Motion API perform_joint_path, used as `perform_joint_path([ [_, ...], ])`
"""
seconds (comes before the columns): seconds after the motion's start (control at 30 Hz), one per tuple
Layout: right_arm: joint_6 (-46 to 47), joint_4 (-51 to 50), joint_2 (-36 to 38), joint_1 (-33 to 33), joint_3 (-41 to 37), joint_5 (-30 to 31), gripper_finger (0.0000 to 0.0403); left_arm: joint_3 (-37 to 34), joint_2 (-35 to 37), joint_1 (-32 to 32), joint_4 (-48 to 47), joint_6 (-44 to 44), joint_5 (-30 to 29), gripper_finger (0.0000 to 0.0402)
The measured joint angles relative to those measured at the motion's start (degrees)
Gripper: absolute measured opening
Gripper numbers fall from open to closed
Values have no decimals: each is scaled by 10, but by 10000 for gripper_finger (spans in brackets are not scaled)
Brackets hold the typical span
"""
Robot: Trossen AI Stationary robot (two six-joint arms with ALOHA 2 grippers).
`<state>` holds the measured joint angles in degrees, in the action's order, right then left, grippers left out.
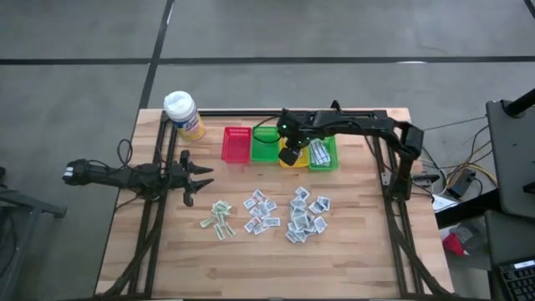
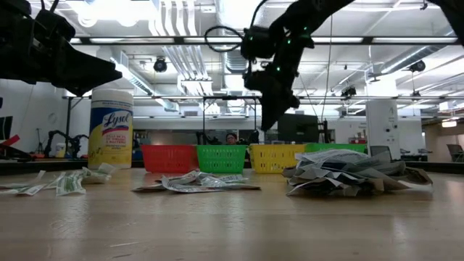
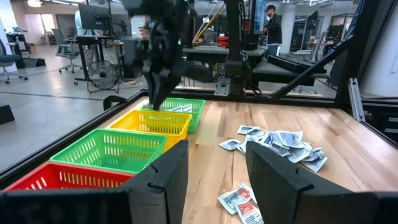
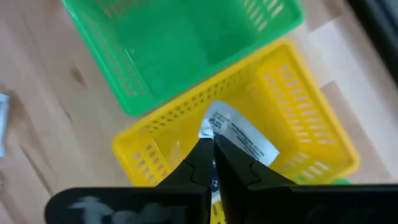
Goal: Pick & Place First Aid Supplies
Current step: Put the blue alcohol pad into the yellow bin
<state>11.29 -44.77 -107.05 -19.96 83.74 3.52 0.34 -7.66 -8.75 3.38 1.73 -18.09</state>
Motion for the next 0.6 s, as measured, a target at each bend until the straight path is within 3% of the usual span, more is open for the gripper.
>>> perform_joint_path([
  [0.6,-1,-15,-50,1,-17,-20,9,0,-7,0,0,10,0,158],
])
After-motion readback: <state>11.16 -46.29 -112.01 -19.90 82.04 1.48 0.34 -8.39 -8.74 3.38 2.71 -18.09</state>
